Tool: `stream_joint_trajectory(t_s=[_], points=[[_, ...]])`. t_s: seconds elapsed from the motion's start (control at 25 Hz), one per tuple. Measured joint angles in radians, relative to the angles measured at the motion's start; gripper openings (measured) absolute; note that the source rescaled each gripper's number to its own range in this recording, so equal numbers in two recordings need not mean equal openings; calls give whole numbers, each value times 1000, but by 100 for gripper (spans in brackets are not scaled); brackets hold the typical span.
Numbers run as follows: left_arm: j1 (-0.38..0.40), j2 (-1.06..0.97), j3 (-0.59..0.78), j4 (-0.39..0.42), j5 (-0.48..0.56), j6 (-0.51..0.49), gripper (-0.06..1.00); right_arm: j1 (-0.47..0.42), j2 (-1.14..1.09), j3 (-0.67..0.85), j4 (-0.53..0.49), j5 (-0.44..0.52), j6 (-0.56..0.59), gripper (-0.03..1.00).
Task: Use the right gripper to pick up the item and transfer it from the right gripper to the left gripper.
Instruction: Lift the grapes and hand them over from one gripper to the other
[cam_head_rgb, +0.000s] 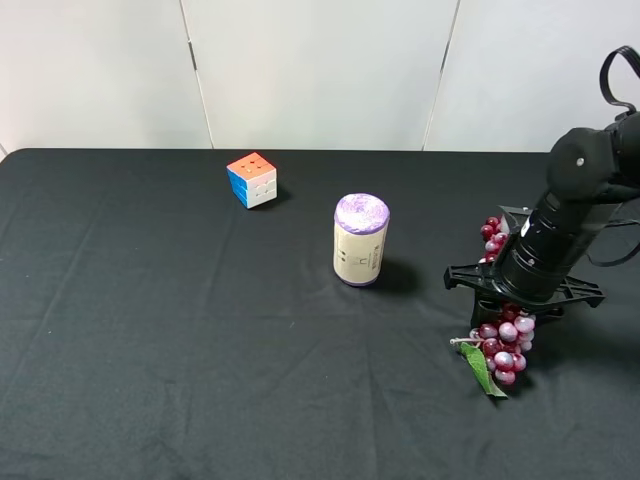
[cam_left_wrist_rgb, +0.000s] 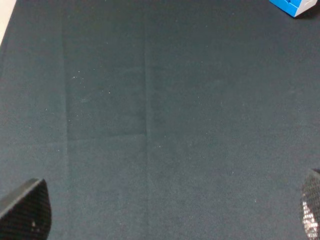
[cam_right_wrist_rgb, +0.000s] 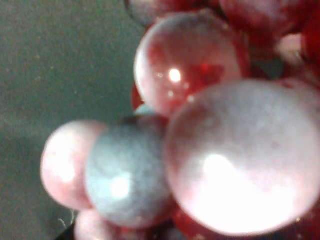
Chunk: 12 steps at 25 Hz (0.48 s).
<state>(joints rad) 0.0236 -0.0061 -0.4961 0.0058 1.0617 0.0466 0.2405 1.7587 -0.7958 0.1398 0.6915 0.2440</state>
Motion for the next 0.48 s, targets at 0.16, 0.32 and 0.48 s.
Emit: stream_joint_trajectory(t_s=[0.16,0.32,0.48], points=[[0,0,0,0,0,0,99,0,-23,-67,0,119,-22,10],[0,0,0,0,-2,0,99,0,-100,-163,0,229,-58,10],[0,0,0,0,-5,0,99,0,-166,-249,0,341,-95,7]])
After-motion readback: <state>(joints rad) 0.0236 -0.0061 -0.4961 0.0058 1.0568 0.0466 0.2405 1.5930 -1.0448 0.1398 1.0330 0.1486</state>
